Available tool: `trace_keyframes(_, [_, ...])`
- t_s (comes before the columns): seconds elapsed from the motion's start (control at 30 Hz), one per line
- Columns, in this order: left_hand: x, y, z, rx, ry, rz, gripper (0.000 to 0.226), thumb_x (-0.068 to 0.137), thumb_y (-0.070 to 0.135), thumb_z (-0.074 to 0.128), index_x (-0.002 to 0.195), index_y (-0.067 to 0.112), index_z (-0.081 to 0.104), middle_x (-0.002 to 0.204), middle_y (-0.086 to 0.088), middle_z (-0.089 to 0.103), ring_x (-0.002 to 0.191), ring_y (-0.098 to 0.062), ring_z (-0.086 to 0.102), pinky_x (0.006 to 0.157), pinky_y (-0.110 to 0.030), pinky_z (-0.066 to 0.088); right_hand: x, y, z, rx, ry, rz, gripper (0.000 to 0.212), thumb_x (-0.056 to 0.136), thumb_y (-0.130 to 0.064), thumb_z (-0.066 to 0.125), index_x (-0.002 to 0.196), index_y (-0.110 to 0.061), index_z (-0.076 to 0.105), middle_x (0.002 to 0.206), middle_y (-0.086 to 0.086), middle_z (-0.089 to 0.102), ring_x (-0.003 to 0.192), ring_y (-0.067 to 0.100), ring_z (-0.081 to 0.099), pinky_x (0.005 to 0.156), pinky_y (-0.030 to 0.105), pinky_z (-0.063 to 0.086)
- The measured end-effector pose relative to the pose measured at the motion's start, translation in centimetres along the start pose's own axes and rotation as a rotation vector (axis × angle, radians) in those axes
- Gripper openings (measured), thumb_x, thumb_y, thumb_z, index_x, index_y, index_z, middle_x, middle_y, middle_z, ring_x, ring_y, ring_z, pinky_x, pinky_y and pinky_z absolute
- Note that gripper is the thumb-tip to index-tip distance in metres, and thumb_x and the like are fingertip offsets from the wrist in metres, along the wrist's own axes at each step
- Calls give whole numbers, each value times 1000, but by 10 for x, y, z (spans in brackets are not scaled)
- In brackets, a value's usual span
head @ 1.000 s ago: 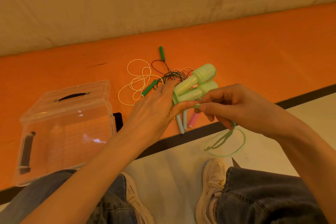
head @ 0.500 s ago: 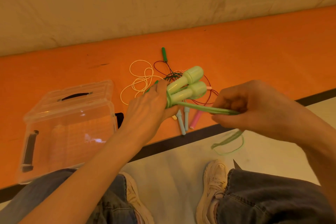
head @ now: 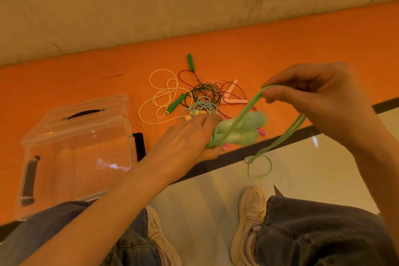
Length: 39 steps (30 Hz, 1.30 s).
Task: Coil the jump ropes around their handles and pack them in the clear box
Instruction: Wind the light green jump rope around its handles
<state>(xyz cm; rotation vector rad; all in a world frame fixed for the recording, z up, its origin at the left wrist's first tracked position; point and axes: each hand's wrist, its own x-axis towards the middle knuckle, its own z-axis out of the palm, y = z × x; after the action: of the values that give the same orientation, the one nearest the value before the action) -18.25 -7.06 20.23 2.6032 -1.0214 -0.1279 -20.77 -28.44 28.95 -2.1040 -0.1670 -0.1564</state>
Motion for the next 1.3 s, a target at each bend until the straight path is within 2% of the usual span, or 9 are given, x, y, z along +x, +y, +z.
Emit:
trace_keyframes(0.17, [-5, 12, 6, -43, -138, 100, 48, 91, 43, 56, 129, 17, 45, 115, -1, 48, 84, -23, 58, 61, -35, 45, 7, 10, 5, -53, 1, 50, 7, 76, -13, 74, 83, -15, 73, 75, 5, 72, 74, 33, 65, 69, 43, 50])
trace_keyframes(0.3, [-9, 14, 6, -37, -130, 150, 56, 89, 49, 49, 134, 16, 40, 122, 0, 43, 76, -21, 58, 54, -32, 41, 11, 19, 7, -60, -23, 84, 7, 76, -12, 75, 83, -14, 73, 75, 4, 72, 72, 15, 69, 71, 30, 53])
trace_keyframes(0.4, [-12, 17, 7, -112, -110, 144, 84, 90, 46, 51, 153, 19, 1, 128, -2, 47, 88, -24, 60, 64, -42, 51, 15, 25, 7, -53, -21, 116, 7, 76, -13, 75, 81, -16, 72, 74, 3, 72, 72, 14, 69, 72, 28, 53])
trace_keyframes(0.5, [-14, 22, 6, -108, -92, 175, 101, 92, 41, 54, 141, 34, -34, 127, 4, 46, 82, -15, 55, 63, -36, 50, 17, 32, 8, -66, -40, 134, 7, 76, -13, 75, 83, -11, 73, 75, 5, 72, 72, 17, 69, 73, 30, 54])
trace_keyframes(0.63, [-12, 22, 6, -46, -44, 261, 85, 89, 39, 61, 148, 36, 1, 112, 5, 44, 72, -7, 42, 51, -25, 38, 18, 36, 10, -66, -64, 131, 11, 75, -14, 75, 84, -6, 74, 75, 7, 73, 73, 19, 69, 70, 25, 55])
trace_keyframes(0.73, [-12, 23, 5, -68, -99, 244, 63, 91, 44, 57, 142, 29, 24, 120, 4, 41, 78, -9, 48, 57, -25, 34, 20, 37, 12, -46, -86, 138, 13, 75, -11, 75, 85, -3, 74, 76, 12, 72, 73, 20, 69, 69, 23, 55])
trace_keyframes(0.97, [-14, 21, 0, -203, -37, 276, 54, 82, 56, 56, 122, 30, 32, 114, 17, 33, 79, -2, 44, 54, -25, 41, 20, 38, 15, 11, -128, 168, 14, 74, -10, 76, 86, -2, 73, 77, 13, 73, 72, 18, 70, 69, 18, 54])
trace_keyframes(1.17, [-12, 22, -6, -199, 94, 274, 49, 82, 52, 56, 119, 26, 36, 109, 14, 40, 79, 7, 30, 54, -17, 32, 21, 39, 11, 80, -159, 202, 19, 70, -17, 74, 84, -6, 73, 75, 9, 73, 66, 10, 68, 66, 17, 53])
trace_keyframes(1.3, [-12, 22, -7, -233, 114, 248, 50, 84, 51, 55, 121, 23, 37, 110, 8, 34, 76, 2, 34, 50, -12, 28, 21, 40, 10, 98, -191, 250, 19, 72, -21, 74, 85, -7, 74, 71, 12, 71, 42, 1, 49, 43, 10, 37])
